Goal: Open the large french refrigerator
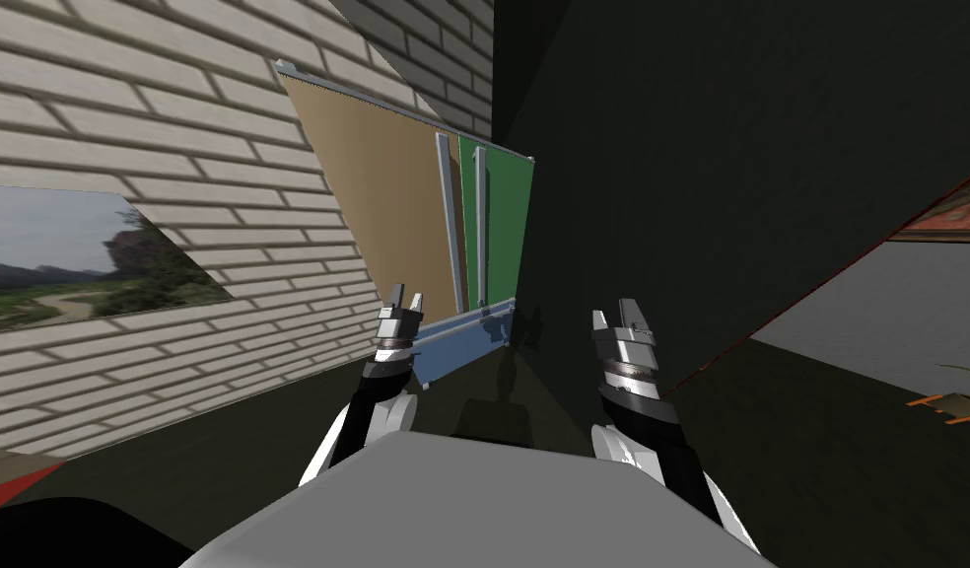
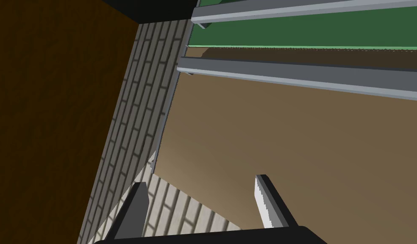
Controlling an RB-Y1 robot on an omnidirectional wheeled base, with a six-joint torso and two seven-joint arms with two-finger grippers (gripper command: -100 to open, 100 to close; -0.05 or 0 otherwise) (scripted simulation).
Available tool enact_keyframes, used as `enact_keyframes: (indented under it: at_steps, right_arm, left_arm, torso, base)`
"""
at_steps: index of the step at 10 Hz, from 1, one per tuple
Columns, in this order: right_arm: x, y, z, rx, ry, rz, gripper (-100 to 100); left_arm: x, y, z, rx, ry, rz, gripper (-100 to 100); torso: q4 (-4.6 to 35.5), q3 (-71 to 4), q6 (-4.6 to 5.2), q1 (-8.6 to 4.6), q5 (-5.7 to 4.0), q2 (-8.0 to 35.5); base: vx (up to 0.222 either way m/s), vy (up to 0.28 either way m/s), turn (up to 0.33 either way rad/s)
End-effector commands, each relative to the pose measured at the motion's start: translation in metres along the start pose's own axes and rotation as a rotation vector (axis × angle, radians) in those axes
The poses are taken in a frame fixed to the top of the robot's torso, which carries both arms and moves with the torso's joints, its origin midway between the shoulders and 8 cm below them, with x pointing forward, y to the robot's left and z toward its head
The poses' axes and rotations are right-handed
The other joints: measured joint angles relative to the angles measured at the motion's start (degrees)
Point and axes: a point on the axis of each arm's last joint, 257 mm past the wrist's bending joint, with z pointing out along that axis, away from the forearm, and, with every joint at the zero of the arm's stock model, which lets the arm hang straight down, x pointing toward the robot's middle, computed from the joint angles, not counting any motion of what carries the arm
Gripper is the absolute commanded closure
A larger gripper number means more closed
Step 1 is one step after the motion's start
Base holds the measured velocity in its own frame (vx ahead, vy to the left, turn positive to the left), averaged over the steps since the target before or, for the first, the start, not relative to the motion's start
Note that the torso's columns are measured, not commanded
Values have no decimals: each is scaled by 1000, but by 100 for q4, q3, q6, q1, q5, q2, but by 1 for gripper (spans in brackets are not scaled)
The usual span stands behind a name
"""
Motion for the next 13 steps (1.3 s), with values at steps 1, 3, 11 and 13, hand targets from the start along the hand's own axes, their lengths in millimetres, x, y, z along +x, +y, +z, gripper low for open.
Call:
enact_keyframes:
  at_steps: [1, 3, 11, 13]
  right_arm:
    - [0, 0, 0, 0, 0, 0, 0]
    - [0, 0, 0, 0, 0, 0, 0]
    - [0, 0, 0, 0, 0, 0, 0]
    - [0, 0, 0, 0, 0, 0, 0]
  left_arm:
    - [0, 0, 0, 0, 0, 0, 0]
    - [0, 0, 0, 0, 0, 0, 0]
    - [8, 12, -4, -23, 58, 22, -100]
    - [13, 27, -8, -53, 103, 43, -100]
  torso:
    - [235, -467, 0, 0, 0, 232]
    - [1006, -2014, 0, 0, 0, 1003]
    - [4149, -8314, 0, 6, 2, 4154]
    - [4221, -8453, 0, 11, 3, 4220]
  base:
    - [0, 0, 0]
    - [0, 0, 0]
    - [3, 5, -2]
    - [16, 54, -10]
